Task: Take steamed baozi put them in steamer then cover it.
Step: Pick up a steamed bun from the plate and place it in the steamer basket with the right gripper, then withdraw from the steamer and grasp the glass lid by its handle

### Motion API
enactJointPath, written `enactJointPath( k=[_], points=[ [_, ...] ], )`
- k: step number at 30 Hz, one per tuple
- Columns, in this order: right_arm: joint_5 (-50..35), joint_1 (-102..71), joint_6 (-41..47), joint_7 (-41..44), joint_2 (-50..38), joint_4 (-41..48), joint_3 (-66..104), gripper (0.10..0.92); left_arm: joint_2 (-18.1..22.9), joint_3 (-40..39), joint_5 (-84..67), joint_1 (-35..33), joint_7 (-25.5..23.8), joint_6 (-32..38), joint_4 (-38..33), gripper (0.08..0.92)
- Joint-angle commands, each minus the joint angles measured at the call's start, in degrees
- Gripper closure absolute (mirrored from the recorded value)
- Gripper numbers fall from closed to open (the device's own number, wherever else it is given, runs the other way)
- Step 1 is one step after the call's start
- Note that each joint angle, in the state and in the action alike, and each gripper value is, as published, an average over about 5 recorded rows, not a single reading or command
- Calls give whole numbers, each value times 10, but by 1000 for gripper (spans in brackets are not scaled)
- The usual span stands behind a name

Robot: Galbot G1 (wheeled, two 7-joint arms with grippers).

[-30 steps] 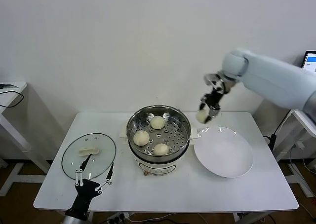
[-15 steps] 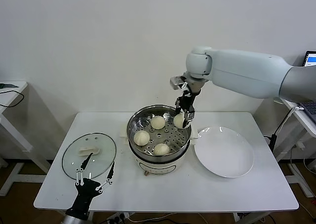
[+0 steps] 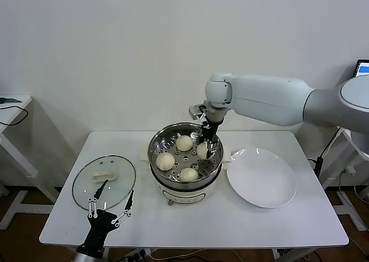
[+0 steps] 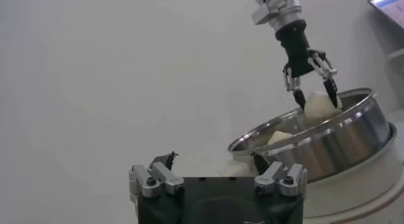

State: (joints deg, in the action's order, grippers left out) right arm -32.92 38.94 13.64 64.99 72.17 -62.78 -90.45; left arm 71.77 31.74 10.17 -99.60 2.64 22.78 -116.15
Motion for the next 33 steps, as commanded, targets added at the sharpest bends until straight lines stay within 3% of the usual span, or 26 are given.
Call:
enactJointPath(
  k=[1,10,15,23,26,33],
  points=[
    [-1,-25,4,-24,13,8,-12,382,0,2,0,0,1,1,0,177],
    [3,-29,3,-28,10,6,-7,320,2,9,1,-1,1,4,0,177],
    [4,-20,2,-31,-2,-2,10,224,4,9,7,1,3,2,-1,177],
    [19,-1,-12,-58,-118,-90,99,203,2,14,48,19,15,-6,7,177],
    [10,-21,-50,-166,-194,-142,161,203,1,19,76,36,28,-15,12,177],
    [8,-167,-163,-598,-353,-227,294,203,4,20,146,79,101,-49,24,177]
  ],
)
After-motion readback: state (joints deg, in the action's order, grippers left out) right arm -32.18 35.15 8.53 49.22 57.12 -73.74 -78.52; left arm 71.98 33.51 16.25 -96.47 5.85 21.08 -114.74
